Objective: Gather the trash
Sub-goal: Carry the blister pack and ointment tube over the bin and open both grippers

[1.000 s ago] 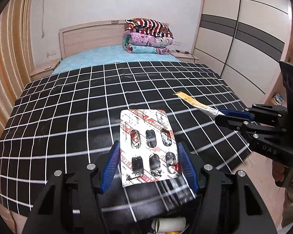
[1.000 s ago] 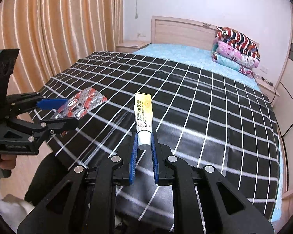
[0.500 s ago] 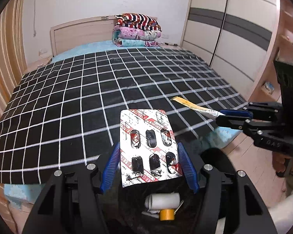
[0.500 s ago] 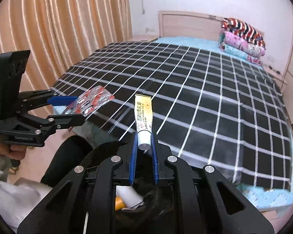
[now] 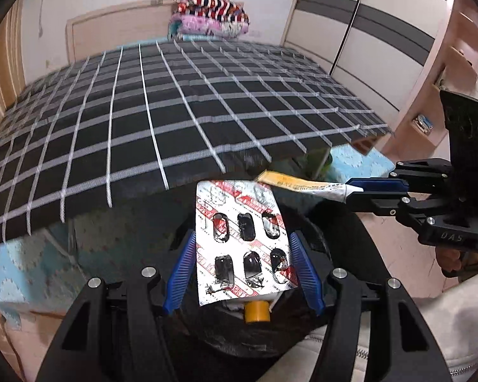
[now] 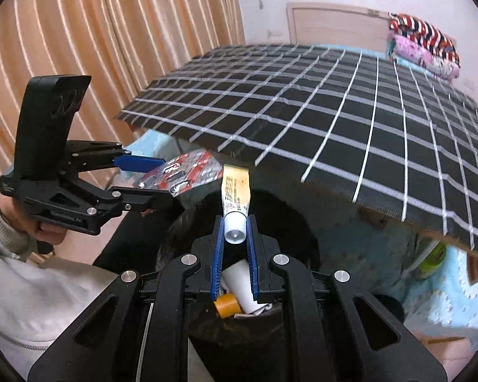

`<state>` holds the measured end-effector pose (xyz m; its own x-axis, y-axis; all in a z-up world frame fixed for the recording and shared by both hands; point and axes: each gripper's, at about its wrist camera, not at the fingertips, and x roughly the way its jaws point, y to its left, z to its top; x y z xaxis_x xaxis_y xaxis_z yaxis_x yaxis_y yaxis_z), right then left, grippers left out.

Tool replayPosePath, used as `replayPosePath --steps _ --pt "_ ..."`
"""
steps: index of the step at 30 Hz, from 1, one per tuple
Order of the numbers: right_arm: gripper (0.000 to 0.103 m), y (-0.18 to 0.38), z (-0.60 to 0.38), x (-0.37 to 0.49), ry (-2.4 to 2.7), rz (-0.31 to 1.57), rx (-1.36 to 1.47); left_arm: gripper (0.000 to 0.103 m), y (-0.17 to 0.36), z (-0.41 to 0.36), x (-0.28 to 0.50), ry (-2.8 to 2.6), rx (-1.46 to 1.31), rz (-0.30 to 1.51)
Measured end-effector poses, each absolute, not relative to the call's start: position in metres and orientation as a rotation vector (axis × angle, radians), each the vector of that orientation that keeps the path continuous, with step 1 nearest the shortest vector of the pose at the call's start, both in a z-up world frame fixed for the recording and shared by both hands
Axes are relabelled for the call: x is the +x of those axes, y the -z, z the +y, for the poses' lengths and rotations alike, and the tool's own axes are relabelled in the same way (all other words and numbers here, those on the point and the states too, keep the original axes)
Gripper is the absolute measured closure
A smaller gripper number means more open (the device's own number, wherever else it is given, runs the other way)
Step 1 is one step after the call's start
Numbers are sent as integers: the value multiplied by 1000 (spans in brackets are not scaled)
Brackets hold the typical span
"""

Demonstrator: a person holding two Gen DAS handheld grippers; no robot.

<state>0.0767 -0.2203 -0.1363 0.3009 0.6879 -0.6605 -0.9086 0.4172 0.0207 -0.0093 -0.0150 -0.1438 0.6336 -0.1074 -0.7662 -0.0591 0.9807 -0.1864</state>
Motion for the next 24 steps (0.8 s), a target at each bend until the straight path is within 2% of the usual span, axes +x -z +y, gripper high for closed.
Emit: replayPosePath --steps 18,24 --pt "89 203 -202 115 -1017 866 -397 45 235 -13 17 34 -273 1133" --pt "88 216 -191 118 -1022 892 -400 45 245 -9 21 39 -289 1165"
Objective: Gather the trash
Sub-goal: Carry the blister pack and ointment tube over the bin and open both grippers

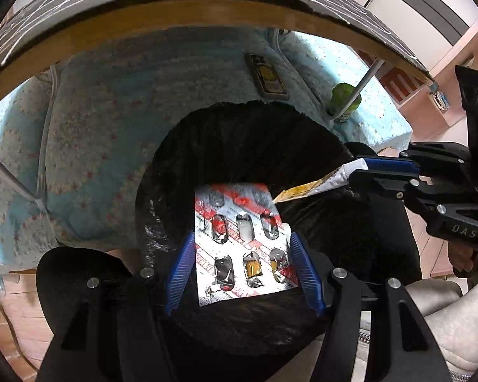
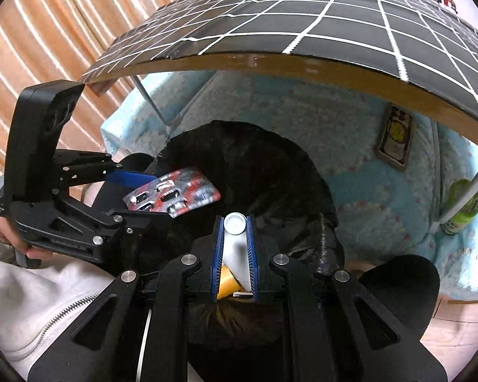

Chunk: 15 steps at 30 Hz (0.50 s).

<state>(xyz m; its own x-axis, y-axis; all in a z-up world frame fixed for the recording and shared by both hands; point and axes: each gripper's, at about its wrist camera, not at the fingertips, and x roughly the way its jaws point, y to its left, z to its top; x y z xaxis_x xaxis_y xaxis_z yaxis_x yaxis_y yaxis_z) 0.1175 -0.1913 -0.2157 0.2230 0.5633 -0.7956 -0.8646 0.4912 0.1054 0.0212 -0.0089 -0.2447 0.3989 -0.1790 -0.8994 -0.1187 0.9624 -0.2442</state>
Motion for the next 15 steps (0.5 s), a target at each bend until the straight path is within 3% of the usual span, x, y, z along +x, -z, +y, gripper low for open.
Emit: replayPosePath --steps 15 --pt "79 191 -195 102 -1025 843 -413 40 209 -9 14 44 -322 1093"
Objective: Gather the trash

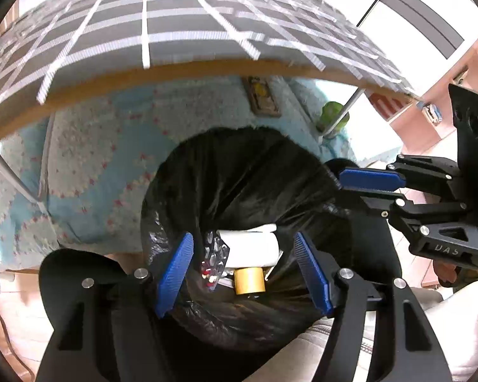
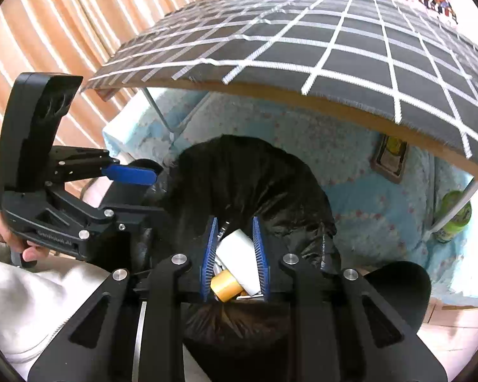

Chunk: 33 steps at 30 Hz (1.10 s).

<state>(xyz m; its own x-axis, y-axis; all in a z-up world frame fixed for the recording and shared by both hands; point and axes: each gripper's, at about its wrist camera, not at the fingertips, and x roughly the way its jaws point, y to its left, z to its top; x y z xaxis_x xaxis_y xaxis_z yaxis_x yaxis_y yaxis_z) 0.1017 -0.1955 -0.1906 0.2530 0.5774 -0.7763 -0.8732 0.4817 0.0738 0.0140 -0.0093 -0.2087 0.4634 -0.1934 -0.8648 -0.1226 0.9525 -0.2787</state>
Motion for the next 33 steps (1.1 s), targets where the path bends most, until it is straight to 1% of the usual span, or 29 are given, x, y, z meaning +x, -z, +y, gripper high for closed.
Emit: replayPosePath --steps 1,2,4,7,9,11,15,16,17,20,22,26,33 --pt "74 188 -196 100 -1026 837 -416 40 204 -10 12 48 -317 1082" --pt "65 182 -198 95 -1028 825 -424 40 199 -10 9 49 -313 1072" --pt "54 177 -199 89 -1025 813 -442 39 192 -12 6 53 -308 1057" --pt "54 171 -201 80 -1029 821 -459 37 177 -16 -3 64 -292 1028" --pt "51 166 -203 73 -1038 823 -470 36 170 -18 -9 75 -282 1011" --pt "40 161 -205 67 -1036 817 -480 32 161 -22 -14 65 -263 994" --pt "38 159 -210 63 -1026 842 -493 31 150 -25 -23 69 -253 989" --pt "36 159 -211 61 -1025 849 -494 29 148 -26 -25 69 -249 988" --pt "33 159 -213 60 -1023 858 -496 23 145 -27 -27 70 -239 988" --pt "27 157 -217 57 -1029 885 -484 22 140 -31 -32 72 -219 979" --pt "26 155 -219 57 -1029 903 -472 22 138 -32 -33 91 -221 975" --pt "25 150 -221 55 -1020 905 -479 18 135 -34 -36 108 -228 970" --pt "25 149 -221 52 -1039 932 -470 18 134 -34 -37 90 -220 977"
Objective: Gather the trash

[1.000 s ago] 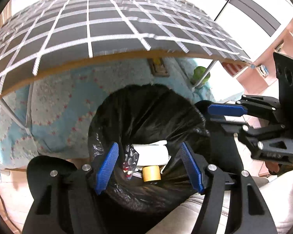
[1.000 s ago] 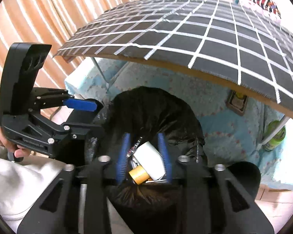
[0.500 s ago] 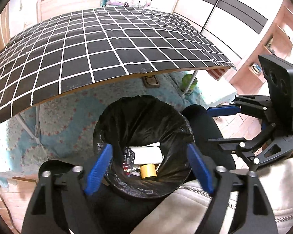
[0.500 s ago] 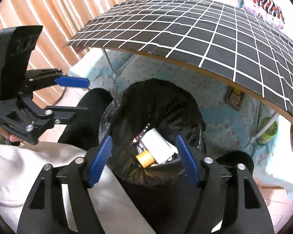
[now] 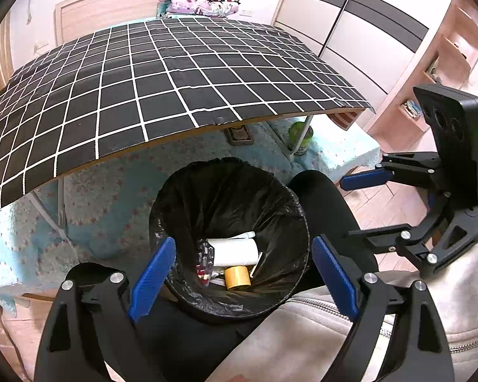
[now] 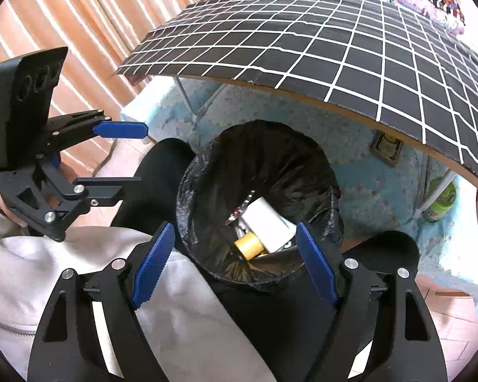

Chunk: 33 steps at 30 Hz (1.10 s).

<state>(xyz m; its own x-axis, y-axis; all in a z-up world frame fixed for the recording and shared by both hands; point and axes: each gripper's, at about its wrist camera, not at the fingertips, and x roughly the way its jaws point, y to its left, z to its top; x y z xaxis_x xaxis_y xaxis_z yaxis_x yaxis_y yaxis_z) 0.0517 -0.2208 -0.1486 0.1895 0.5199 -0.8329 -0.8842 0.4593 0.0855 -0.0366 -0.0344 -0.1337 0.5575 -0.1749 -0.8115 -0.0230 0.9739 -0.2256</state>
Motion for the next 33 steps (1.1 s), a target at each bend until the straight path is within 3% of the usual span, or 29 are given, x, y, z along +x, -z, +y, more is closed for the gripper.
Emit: replayPosePath --steps 33 --pt "25 147 -221 47 -1061 930 -474 18 139 -33 -37 105 -235 979"
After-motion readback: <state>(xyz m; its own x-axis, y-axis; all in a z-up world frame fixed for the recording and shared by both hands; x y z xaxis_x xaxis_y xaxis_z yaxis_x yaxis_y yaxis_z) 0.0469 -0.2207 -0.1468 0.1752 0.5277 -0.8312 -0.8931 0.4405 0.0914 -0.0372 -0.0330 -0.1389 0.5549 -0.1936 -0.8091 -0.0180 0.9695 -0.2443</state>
